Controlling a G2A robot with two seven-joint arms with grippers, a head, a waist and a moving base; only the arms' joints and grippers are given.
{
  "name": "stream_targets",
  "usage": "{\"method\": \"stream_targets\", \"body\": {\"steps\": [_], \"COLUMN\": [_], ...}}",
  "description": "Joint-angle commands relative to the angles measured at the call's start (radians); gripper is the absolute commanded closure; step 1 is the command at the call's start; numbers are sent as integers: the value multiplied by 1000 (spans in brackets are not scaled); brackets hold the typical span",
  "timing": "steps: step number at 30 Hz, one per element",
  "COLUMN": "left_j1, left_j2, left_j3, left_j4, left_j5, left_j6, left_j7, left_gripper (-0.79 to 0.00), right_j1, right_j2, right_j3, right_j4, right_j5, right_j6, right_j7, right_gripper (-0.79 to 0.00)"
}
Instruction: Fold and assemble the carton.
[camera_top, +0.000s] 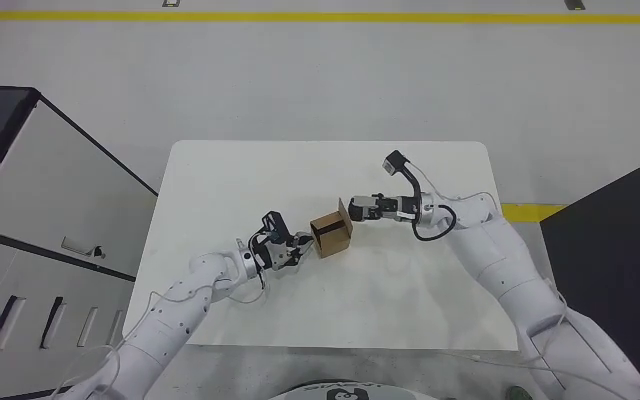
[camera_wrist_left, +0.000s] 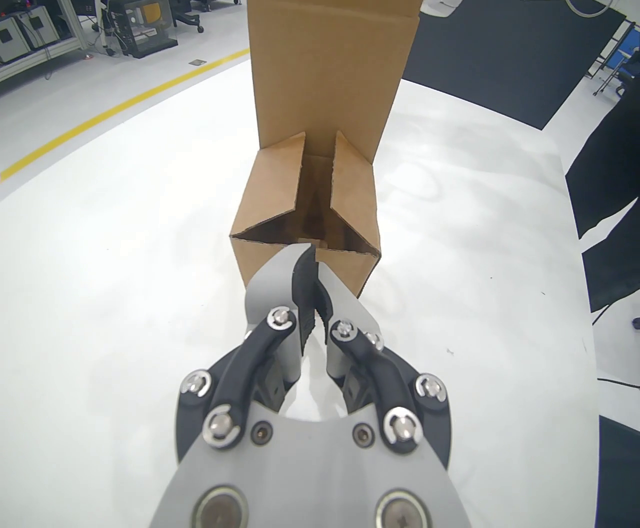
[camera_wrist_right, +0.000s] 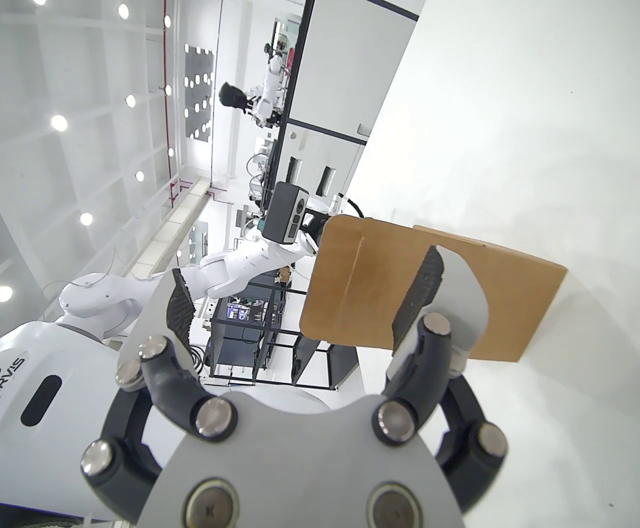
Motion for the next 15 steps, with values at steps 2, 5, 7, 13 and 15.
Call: {"method": "stream_targets", "body": {"steps": [2, 5, 7, 13, 15], "left_j1": [-15, -27, -34, -50, -54], "left_j2": [-5, -10, -12, -18, -19], "left_j3": [11, 21, 26, 38, 41], "left_j4": [14, 27, 33, 41, 41], "left_j5": [10, 15, 21, 36, 42], "left_j6": [3, 3, 2, -6, -10], "left_j7": [-4, 0, 4, 12, 14], "left_gripper": [0, 0, 0, 0, 0], "right_j1": [-1, -2, -2, -7, -9], "right_j2": [-3, -5, -6, -7, -7], "right_j3": [-7, -13, -15, -15, -13], "right_j4": [-1, 1, 2, 1, -2], "right_j5": [-2, -5, -6, -11, -14], "right_j6": [8, 16, 20, 28, 31], "right_j7": [4, 7, 8, 7, 6], "right_gripper": [-785, -785, -785, -785, -785]}}
